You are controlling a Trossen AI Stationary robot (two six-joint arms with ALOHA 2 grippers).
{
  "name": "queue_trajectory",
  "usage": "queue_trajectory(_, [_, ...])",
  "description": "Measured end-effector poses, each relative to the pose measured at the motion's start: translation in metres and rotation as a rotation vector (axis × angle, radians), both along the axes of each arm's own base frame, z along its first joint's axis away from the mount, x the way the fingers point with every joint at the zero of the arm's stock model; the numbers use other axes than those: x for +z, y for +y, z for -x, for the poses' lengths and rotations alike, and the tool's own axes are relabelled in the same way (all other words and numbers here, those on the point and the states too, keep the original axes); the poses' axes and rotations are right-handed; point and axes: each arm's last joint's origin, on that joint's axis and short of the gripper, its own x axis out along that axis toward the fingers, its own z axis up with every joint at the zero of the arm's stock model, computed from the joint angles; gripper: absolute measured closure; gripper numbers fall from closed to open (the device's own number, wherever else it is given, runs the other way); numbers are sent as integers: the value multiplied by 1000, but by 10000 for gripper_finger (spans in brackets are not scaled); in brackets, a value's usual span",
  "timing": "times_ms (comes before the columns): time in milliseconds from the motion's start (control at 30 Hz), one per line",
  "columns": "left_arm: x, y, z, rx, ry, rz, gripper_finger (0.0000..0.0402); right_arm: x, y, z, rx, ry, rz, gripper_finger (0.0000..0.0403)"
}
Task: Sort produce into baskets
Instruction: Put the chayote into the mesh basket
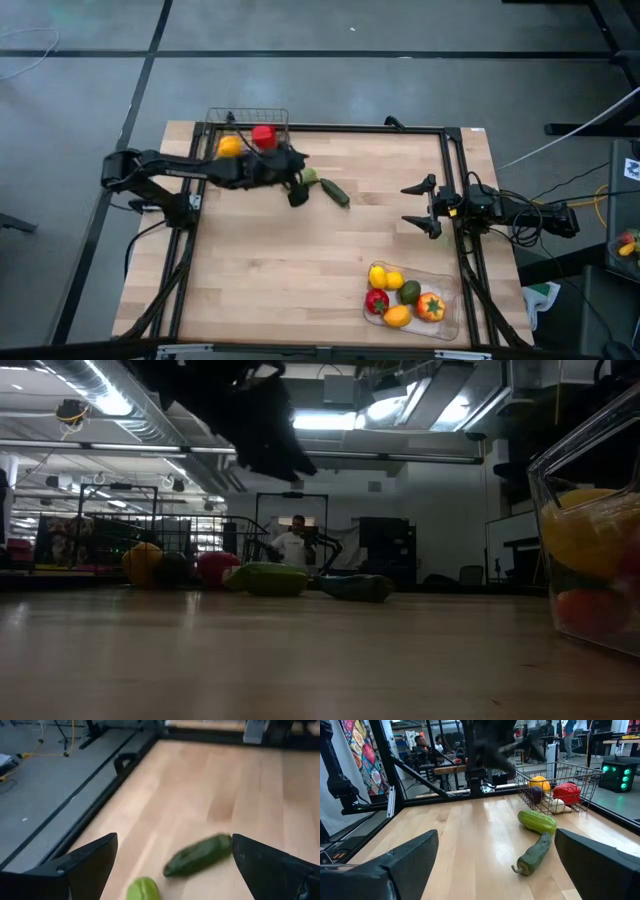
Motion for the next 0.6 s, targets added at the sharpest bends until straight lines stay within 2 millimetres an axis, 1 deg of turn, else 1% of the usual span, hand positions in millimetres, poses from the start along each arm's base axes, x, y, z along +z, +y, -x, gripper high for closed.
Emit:
queue_trajectory(100, [-9, -9, -10, -8, 88, -6, 15, 0, 0, 0, 0, 0, 0, 6])
queue_trajectory(200, [-17, -10, -19, 2, 202, 19, 15, 0, 0, 0, 0, 0, 0, 6])
queue_trajectory(367, [-37, -3, -32, 49, 398, 53, 15, 0, 0, 0, 0, 0, 0, 6])
queue_trajectory(500, [-58, 6, -40, 68, 479, 67, 15, 0, 0, 0, 0, -1, 0, 6])
queue_trajectory(600, [-73, 14, -42, 103, 525, 68, 15, 0, 0, 0, 0, 0, 0, 6])
